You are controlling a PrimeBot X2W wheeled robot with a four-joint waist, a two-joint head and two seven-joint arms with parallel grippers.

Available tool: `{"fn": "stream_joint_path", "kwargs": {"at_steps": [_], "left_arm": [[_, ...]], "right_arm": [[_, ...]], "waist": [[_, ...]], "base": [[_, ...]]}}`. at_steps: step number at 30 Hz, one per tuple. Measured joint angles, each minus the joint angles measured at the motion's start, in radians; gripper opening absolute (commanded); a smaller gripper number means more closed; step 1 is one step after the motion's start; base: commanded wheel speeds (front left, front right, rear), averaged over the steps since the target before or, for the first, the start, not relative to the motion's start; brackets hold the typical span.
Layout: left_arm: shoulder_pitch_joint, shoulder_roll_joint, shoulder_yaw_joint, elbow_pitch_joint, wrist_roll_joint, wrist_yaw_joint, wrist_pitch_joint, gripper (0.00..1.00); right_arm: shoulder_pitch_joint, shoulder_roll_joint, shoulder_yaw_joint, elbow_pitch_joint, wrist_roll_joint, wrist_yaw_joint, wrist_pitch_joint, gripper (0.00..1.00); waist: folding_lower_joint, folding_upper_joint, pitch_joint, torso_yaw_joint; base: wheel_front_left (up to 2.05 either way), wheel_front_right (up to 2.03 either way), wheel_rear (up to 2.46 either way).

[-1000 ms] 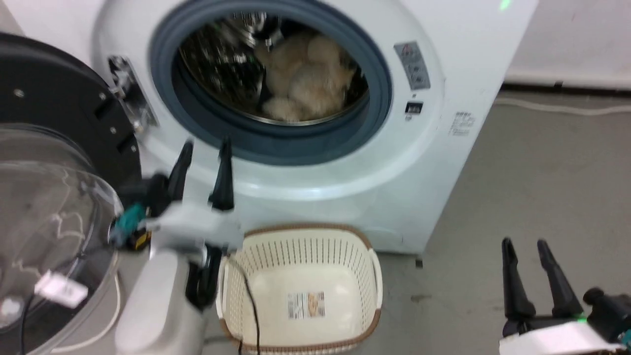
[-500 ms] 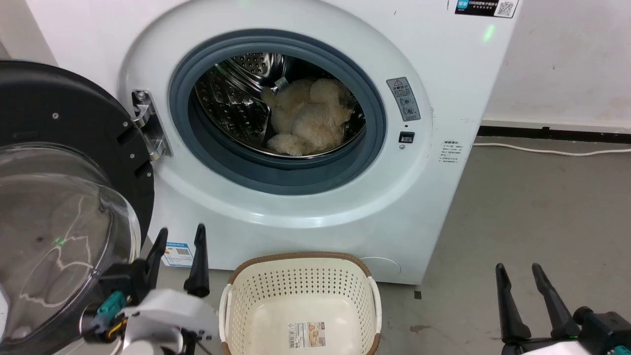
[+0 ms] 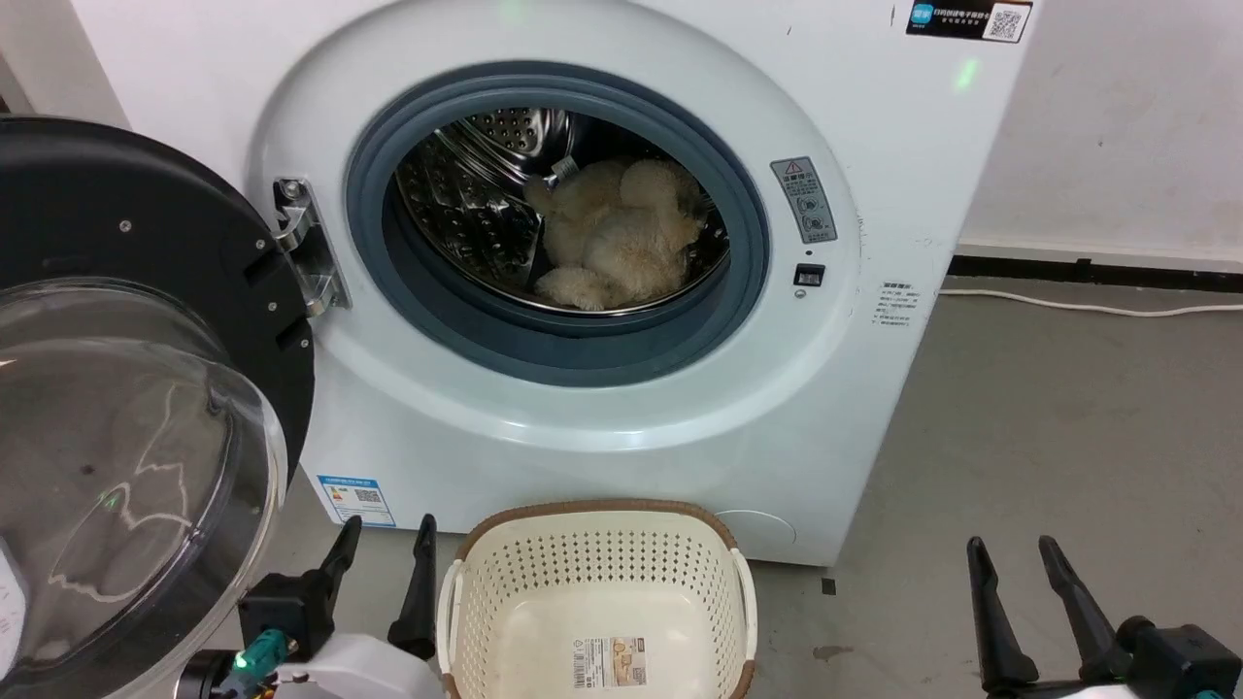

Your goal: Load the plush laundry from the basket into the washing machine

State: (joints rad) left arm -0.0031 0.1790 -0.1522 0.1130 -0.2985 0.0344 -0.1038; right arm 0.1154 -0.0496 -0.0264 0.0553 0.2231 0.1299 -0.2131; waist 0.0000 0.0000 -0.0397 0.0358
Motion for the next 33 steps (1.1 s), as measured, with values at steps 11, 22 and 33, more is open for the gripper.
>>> {"fn": "stream_joint_path", "kwargs": {"at_steps": [11, 22, 33], "left_arm": [[0.030, 0.002, -0.010, -0.023, 0.007, 0.021, -0.002, 1.00], [0.032, 0.002, -0.010, -0.025, -0.007, 0.028, -0.001, 1.00], [0.032, 0.005, -0.018, -0.023, -0.011, 0.028, -0.002, 0.00]], "right_arm": [[0.010, 0.000, 0.006, 0.034, -0.002, 0.000, 0.000, 1.00], [0.010, 0.000, 0.011, 0.045, -0.002, 0.000, 0.000, 1.00], [0.010, 0.000, 0.015, 0.045, -0.002, 0.000, 0.000, 0.00]], "waist": [[0.0000, 0.0000, -0.005, -0.004], [0.0000, 0.0000, -0.008, -0.009], [0.0001, 0.0000, -0.008, -0.007]], "base": [[0.00, 0.00, 0.00], [0.00, 0.00, 0.00], [0.00, 0.00, 0.00]]}}
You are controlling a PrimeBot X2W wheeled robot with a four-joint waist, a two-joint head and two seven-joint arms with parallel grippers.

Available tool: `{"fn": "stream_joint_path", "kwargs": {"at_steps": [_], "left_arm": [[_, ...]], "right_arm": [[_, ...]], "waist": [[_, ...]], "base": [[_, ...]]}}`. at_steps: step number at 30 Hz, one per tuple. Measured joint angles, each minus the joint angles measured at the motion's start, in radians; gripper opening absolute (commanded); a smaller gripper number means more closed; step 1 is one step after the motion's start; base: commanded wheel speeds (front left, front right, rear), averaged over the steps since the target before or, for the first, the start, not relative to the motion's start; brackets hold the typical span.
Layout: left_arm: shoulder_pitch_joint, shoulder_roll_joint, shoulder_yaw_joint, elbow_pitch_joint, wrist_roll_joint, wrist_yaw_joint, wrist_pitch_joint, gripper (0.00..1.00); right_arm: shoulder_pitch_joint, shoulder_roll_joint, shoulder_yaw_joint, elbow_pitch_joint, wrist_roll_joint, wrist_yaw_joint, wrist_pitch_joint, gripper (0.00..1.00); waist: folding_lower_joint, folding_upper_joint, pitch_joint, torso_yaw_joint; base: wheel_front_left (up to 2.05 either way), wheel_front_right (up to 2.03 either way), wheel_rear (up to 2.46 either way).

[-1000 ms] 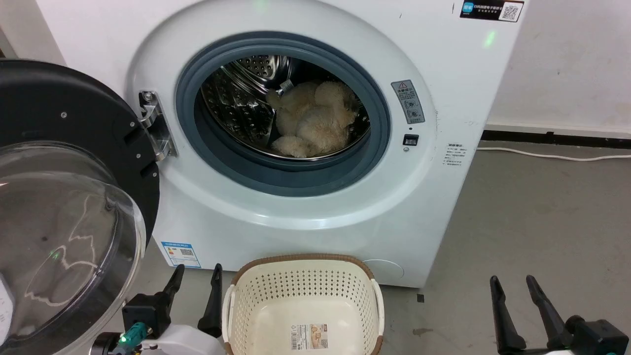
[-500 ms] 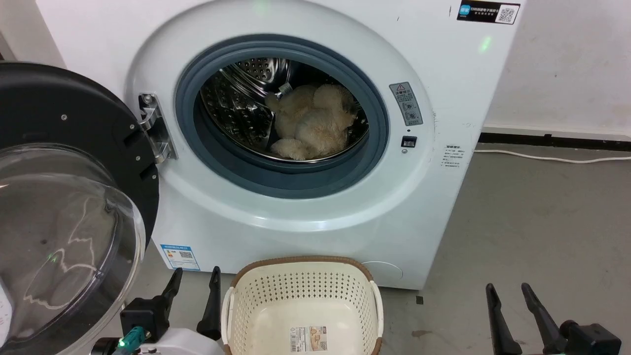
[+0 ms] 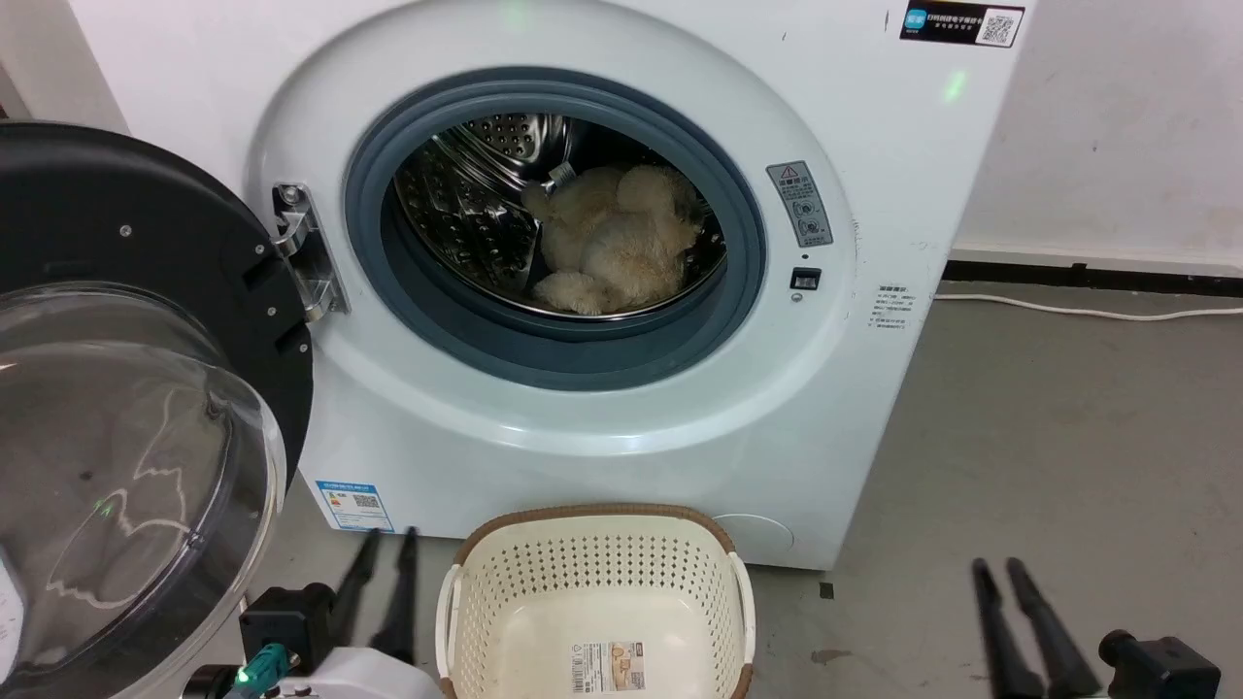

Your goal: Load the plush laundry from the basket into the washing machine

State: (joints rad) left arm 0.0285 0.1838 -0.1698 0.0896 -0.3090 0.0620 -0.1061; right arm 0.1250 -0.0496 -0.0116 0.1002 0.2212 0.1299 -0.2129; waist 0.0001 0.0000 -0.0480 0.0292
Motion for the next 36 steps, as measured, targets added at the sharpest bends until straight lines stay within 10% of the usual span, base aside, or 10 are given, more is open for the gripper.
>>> {"fn": "stream_joint_path", "kwargs": {"at_steps": [36], "left_arm": [[-0.002, -0.035, 0.041, -0.017, 0.076, -0.012, 0.027, 0.00]], "right_arm": [[-0.016, 0.000, 0.002, -0.021, -0.052, 0.000, 0.054, 0.00]], "waist": [[0.0000, 0.0000, 0.013, -0.008]], "base": [[0.00, 0.00, 0.00]]}}
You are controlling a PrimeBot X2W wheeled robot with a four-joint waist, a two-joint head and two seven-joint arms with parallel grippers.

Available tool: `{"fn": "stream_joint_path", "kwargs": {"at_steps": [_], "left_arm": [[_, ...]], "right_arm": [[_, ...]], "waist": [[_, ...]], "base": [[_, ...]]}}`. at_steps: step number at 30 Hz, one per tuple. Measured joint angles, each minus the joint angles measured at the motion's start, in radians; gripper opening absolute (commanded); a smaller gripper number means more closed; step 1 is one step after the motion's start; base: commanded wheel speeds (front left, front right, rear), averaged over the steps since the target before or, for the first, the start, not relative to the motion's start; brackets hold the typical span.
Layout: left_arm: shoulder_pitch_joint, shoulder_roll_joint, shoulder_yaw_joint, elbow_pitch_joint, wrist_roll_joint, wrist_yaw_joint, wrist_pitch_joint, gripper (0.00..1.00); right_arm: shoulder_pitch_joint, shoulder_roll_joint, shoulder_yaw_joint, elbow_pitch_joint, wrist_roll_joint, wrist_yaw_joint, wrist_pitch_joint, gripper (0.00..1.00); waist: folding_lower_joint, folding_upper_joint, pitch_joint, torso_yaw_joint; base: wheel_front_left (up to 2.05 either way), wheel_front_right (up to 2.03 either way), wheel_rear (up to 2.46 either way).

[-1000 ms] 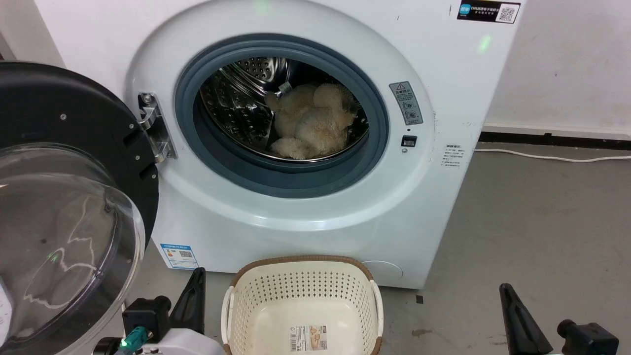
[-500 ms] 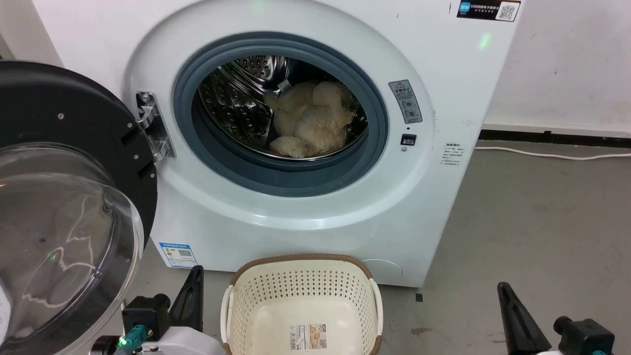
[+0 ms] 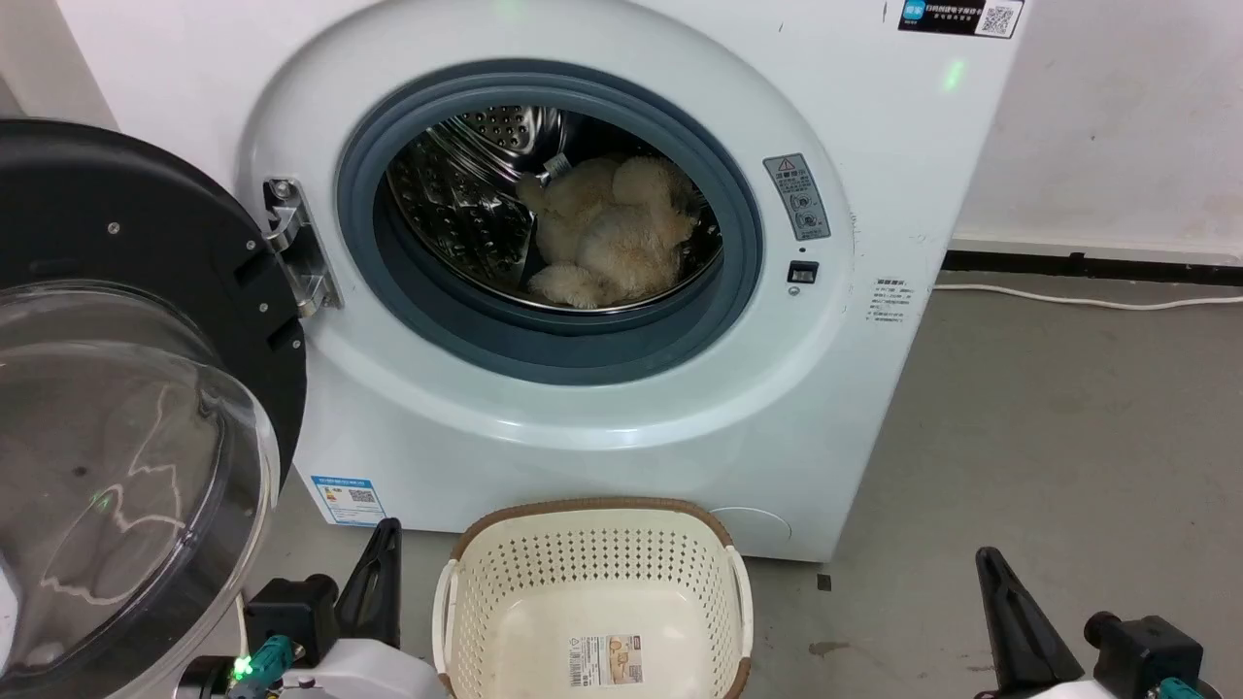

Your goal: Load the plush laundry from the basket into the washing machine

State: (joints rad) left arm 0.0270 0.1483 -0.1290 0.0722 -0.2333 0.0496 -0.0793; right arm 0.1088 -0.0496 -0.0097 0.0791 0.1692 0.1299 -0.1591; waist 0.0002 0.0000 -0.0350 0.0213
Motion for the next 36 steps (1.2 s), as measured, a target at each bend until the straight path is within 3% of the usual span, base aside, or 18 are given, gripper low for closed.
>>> {"fn": "stream_joint_path", "kwargs": {"at_steps": [36], "left_arm": [[-0.003, -0.039, 0.050, -0.028, 0.091, -0.019, 0.032, 0.00]], "right_arm": [[-0.037, 0.000, 0.004, -0.028, -0.066, 0.000, 0.062, 0.00]], "waist": [[-0.0002, 0.0000, 0.014, -0.009]], "base": [[0.00, 0.00, 0.00]]}}
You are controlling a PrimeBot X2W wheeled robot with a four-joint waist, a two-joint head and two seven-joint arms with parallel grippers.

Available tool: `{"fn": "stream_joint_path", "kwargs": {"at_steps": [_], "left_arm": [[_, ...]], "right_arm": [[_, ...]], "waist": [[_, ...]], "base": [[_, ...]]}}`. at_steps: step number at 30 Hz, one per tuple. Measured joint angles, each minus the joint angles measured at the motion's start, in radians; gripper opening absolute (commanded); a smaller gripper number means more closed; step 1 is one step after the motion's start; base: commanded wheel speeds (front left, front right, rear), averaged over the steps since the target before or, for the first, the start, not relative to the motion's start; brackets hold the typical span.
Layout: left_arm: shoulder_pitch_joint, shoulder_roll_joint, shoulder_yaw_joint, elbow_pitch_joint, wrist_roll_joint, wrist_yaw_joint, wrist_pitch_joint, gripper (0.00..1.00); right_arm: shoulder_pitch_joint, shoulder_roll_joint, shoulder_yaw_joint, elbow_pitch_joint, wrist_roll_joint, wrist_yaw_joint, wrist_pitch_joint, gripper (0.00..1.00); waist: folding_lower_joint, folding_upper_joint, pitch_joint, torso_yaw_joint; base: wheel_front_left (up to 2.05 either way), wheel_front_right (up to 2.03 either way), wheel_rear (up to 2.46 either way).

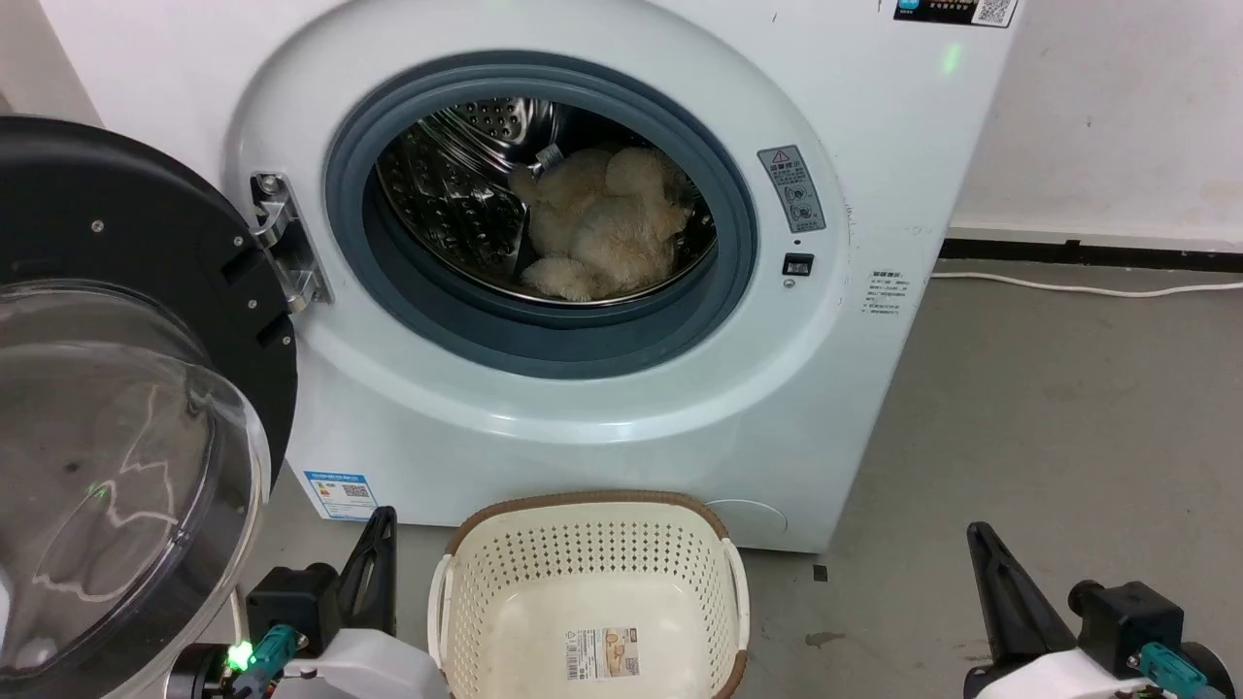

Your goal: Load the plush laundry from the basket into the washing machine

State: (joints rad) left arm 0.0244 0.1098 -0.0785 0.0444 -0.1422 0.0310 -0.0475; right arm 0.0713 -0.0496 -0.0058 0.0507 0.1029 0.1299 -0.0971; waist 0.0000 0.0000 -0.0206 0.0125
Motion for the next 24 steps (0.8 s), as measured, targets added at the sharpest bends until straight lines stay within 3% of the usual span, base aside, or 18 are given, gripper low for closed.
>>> {"fn": "stream_joint_path", "kwargs": {"at_steps": [24], "left_arm": [[-0.004, -0.026, 0.033, -0.017, 0.060, -0.014, 0.021, 0.00]], "right_arm": [[-0.022, 0.000, 0.002, -0.021, -0.042, 0.000, 0.044, 0.00]], "waist": [[0.0000, 0.0000, 0.009, -0.006]], "base": [[0.00, 0.00, 0.00]]}}
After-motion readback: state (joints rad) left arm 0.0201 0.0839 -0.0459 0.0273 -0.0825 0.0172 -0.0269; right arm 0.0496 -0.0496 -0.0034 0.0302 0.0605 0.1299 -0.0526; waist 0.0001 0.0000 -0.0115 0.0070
